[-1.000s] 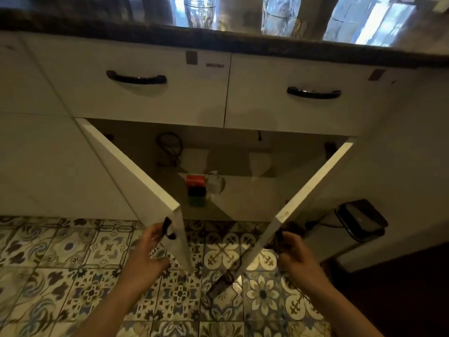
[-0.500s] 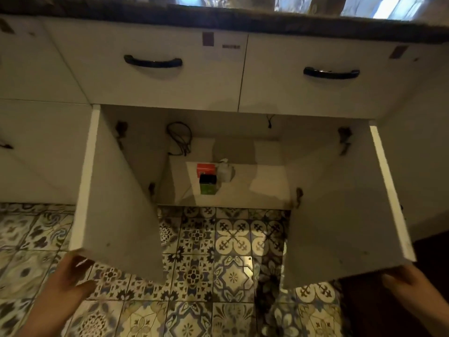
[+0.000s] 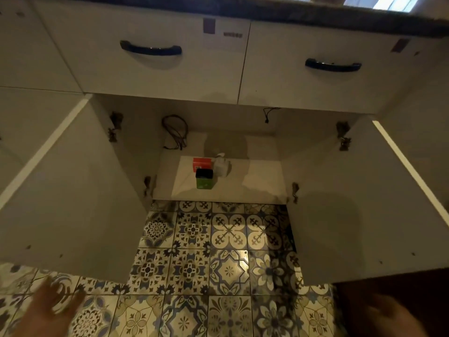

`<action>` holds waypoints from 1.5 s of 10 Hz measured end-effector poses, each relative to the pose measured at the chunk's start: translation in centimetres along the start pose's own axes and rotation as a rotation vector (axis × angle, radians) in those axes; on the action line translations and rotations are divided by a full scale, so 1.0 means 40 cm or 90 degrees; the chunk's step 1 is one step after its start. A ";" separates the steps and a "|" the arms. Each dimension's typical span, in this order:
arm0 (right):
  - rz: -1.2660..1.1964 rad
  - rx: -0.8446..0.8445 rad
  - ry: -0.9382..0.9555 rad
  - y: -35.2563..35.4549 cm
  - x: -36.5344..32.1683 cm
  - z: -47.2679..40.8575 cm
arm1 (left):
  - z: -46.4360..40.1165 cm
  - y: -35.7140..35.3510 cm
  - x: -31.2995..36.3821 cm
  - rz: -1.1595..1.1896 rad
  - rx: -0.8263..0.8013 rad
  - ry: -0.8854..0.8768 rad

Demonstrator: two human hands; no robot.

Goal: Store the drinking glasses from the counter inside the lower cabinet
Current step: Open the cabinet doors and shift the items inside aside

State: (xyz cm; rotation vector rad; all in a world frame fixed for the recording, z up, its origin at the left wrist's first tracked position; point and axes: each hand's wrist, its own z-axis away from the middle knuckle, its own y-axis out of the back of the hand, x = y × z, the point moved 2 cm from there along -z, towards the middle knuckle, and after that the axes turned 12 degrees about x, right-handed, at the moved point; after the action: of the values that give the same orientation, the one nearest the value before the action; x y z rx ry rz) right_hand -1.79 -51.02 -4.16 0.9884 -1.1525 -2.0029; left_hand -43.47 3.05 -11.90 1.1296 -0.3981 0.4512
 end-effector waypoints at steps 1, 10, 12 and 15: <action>0.226 -0.153 0.244 -0.121 -0.108 0.194 | 0.158 -0.070 0.118 -0.108 -0.138 -0.038; 0.215 -0.035 0.736 -0.202 -0.611 0.464 | 0.243 -0.202 0.708 -0.292 -0.060 -0.669; 0.191 -0.043 0.735 -0.244 -0.665 0.477 | 0.178 -0.215 0.700 -0.290 -0.066 -0.658; 0.208 -0.092 0.726 -0.377 -0.749 0.327 | 0.048 -0.356 0.740 -0.317 -0.080 -0.621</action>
State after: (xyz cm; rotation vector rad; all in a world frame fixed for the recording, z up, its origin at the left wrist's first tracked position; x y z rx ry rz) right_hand 1.01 -15.12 -4.27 1.4376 -0.4593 -0.9338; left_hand -11.10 0.43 -6.74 1.2180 -0.9381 -0.5966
